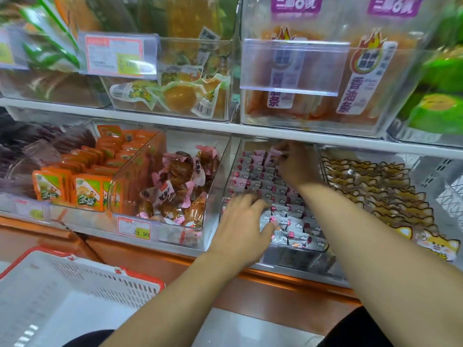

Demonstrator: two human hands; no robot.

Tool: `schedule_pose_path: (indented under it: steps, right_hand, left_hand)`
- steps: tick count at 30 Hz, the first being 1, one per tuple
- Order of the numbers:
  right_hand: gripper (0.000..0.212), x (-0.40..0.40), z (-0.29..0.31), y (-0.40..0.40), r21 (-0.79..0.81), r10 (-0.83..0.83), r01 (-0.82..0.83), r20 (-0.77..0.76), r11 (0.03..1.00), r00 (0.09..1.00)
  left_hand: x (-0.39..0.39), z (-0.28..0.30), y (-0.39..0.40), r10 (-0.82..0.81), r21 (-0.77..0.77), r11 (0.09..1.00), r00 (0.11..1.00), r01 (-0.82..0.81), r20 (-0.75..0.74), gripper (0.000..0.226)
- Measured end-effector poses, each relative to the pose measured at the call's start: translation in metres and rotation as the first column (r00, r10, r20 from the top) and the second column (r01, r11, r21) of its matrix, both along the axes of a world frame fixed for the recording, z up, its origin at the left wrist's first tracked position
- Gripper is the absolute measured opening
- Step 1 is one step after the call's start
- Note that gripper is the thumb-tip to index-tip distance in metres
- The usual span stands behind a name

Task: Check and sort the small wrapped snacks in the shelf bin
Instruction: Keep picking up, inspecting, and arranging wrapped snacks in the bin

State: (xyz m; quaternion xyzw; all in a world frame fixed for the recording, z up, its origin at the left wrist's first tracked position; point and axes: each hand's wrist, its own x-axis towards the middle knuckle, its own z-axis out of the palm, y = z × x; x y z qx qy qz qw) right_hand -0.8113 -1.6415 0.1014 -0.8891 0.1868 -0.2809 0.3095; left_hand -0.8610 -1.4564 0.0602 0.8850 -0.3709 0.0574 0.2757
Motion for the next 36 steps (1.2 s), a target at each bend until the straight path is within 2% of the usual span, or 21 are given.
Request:
schedule_pose_path:
  steps: [3,5,6,8,10,12,16,18,21,23,25,26,27,28,29,30,31,32,34,36]
  right_hand:
    - [0.029,0.009,-0.012,-0.005,-0.110,0.051,-0.072,-0.186,0.991,0.981]
    - [0.034,0.013,-0.019,-0.004,-0.170,0.034,-0.095,-0.330,0.981,0.943]
    - [0.035,0.014,-0.020,-0.004,-0.193,0.024,-0.099,-0.355,0.976,0.935]
    - [0.034,0.017,-0.016,-0.005,-0.220,0.008,-0.081,-0.315,0.972,0.949]
    - [0.031,0.020,-0.012,-0.011,-0.256,-0.074,0.005,-0.259,0.967,0.963]
    - [0.026,0.019,-0.013,-0.016,-0.250,-0.149,0.081,-0.267,0.965,0.952]
    - [0.020,0.018,-0.021,-0.018,-0.258,-0.151,0.078,-0.274,0.963,0.950]
    - [0.019,0.019,-0.015,-0.017,-0.230,-0.124,0.079,-0.188,0.970,0.974]
    - [0.022,0.014,0.001,-0.010,-0.165,-0.139,0.147,0.059,0.975,0.989]
    - [0.024,0.004,0.009,-0.003,-0.172,-0.183,0.201,0.114,0.964,0.976]
    - [0.025,-0.008,0.014,0.005,-0.074,-0.274,0.288,0.152,0.955,0.950]
    - [0.026,-0.015,0.017,0.010,0.082,-0.328,0.318,0.181,0.945,0.927]
    - [0.026,-0.023,0.021,0.017,0.283,-0.375,0.314,0.197,0.906,0.906]
    - [0.026,-0.032,0.024,0.025,0.507,-0.388,0.246,0.197,0.826,0.900]
    - [0.025,-0.042,0.027,0.034,0.720,-0.372,0.117,0.207,0.684,0.905]
    - [0.022,-0.053,0.029,0.043,0.867,-0.348,0.001,0.199,0.498,0.916]
    - [0.017,-0.065,0.030,0.054,0.939,-0.308,-0.061,0.172,0.340,0.936]
    - [0.015,-0.076,0.030,0.064,0.967,-0.258,-0.082,0.146,0.242,0.955]
    - [0.012,-0.096,0.032,0.081,0.983,-0.161,-0.110,0.134,0.149,0.978]
    - [0.011,-0.111,0.035,0.088,0.986,-0.089,-0.129,0.138,0.103,0.986]
  left_hand:
    - [0.001,0.001,0.001,-0.003,-0.002,1.000,1.000,0.003,-0.005,0.047]
    - [0.001,0.001,0.001,-0.010,-0.012,1.000,1.000,0.010,-0.010,0.047]
    - [0.001,0.001,0.002,-0.013,-0.018,1.000,1.000,0.013,-0.012,0.047]
    - [0.002,0.001,0.003,-0.020,-0.032,0.999,1.000,0.019,-0.018,0.047]
    - [0.002,0.002,0.004,-0.027,-0.049,0.998,0.999,0.026,-0.025,0.047]
    - [0.002,0.002,0.005,-0.032,-0.064,0.998,0.999,0.030,-0.028,0.048]
    - [0.002,0.001,0.007,-0.043,-0.087,0.995,0.998,0.039,-0.044,0.049]
    - [0.002,0.002,0.009,-0.055,-0.113,0.992,0.997,0.049,-0.053,0.046]
    - [0.001,0.006,0.012,-0.063,-0.161,0.986,0.995,0.049,-0.083,0.039]
    - [0.000,0.010,0.015,-0.061,-0.214,0.976,0.993,0.038,-0.101,0.036]
    - [-0.001,0.014,0.020,-0.047,-0.309,0.951,0.992,0.008,-0.117,0.034]
    - [-0.002,0.017,0.023,-0.033,-0.381,0.924,0.988,-0.027,-0.150,0.033]
    - [-0.002,0.020,0.027,-0.027,-0.460,0.885,0.977,-0.075,-0.212,0.031]
    - [-0.002,0.023,0.031,-0.034,-0.530,0.838,0.956,-0.131,-0.291,0.028]
    - [-0.002,0.027,0.034,-0.048,-0.581,0.791,0.928,-0.190,-0.369,0.026]
    - [-0.001,0.030,0.038,-0.060,-0.614,0.749,0.896,-0.250,-0.439,0.026]
    - [0.000,0.032,0.043,-0.083,-0.633,0.711,0.859,-0.305,-0.506,0.029]
    - [0.000,0.034,0.047,-0.121,-0.646,0.677,0.813,-0.352,-0.570,0.033]
    - [-0.002,0.036,0.055,-0.201,-0.654,0.628,0.723,-0.423,-0.661,0.038]
    - [-0.004,0.039,0.060,-0.252,-0.662,0.597,0.677,-0.453,-0.691,0.029]
